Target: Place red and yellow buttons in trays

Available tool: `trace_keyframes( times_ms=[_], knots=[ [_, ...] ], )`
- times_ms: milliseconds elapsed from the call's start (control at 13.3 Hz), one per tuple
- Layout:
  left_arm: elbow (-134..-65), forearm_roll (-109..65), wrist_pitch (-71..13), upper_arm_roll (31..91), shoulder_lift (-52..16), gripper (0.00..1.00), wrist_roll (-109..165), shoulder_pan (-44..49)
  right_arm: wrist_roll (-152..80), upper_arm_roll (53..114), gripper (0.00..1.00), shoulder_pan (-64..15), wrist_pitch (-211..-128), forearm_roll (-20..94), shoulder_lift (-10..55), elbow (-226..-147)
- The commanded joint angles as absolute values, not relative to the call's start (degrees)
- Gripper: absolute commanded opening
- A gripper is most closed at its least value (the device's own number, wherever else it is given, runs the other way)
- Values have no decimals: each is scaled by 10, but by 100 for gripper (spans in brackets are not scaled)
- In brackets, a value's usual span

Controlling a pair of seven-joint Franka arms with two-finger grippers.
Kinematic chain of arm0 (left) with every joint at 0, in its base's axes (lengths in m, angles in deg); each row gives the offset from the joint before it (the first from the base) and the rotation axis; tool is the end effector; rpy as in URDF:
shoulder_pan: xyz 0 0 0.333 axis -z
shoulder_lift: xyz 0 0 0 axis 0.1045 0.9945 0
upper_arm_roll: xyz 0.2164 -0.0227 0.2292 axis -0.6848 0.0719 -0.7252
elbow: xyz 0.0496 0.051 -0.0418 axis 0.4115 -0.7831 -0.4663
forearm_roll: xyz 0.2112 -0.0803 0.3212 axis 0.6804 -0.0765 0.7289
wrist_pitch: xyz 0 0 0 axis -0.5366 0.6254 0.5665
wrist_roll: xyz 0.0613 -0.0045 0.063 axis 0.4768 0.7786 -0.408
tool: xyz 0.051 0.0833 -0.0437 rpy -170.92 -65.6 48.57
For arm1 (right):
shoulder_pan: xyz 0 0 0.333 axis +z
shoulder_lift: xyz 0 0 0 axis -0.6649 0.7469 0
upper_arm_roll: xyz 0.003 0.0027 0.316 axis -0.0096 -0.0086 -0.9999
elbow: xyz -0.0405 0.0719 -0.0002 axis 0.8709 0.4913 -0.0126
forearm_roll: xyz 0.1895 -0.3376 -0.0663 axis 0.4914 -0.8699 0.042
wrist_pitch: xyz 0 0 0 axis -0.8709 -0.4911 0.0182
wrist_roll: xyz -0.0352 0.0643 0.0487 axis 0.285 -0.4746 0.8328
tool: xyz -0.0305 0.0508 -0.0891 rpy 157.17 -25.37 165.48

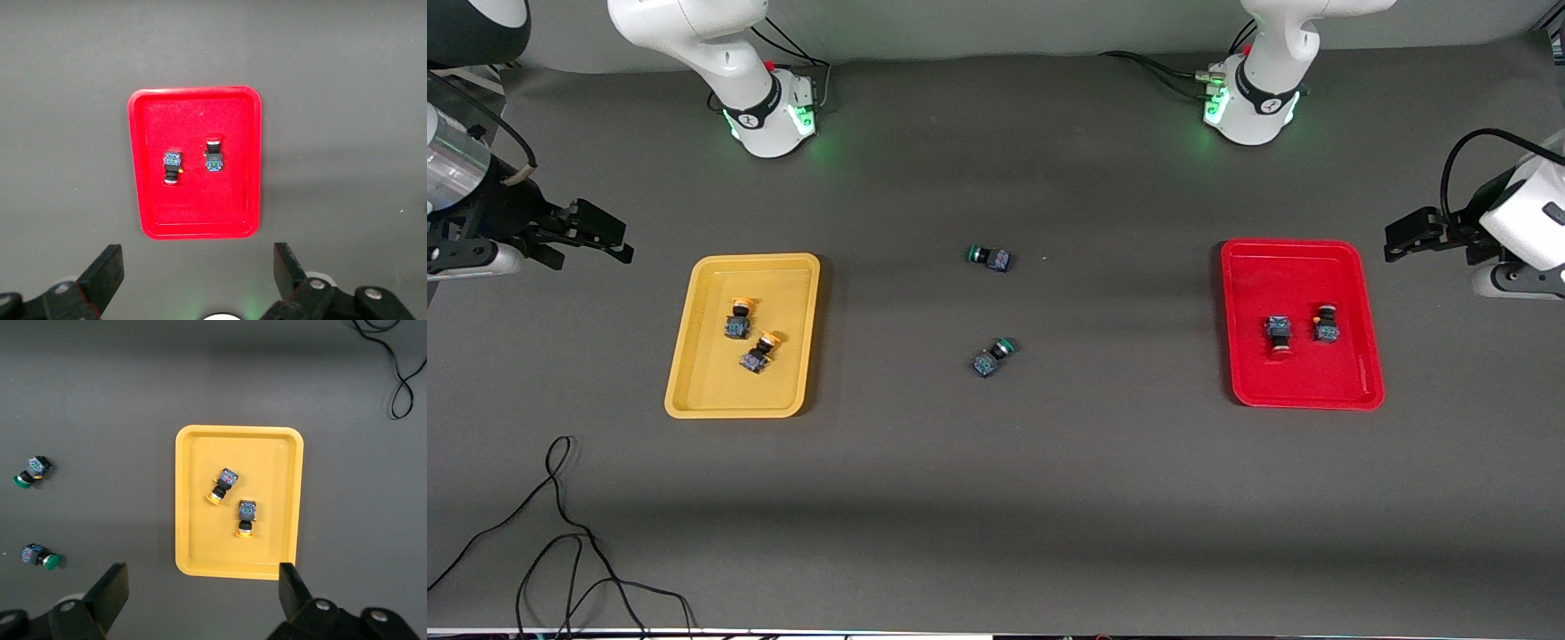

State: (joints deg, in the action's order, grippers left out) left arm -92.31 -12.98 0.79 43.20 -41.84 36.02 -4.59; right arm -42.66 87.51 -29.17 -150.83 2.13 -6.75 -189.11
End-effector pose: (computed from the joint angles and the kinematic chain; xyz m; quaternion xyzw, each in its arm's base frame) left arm 0.5556 -0.0193 0.5890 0.9980 -0.0326 -0.0542 0.0006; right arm 0.5296 0.0241 0.5969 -0.9996 -0.0096 -0.0113 0.0250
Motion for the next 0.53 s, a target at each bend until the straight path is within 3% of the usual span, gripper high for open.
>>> trace_keyframes(
  times_ms=[0, 450],
  knots=[
    [-936, -140, 16, 423, -435, 100, 373, -39, -449, 846, 100, -298, -1513, 4, -69, -1895],
    [-933, -136, 19, 422, -434, 100, 373, -39, -462, 843, 100, -302, -1492, 5, -73, -1889]
  ],
)
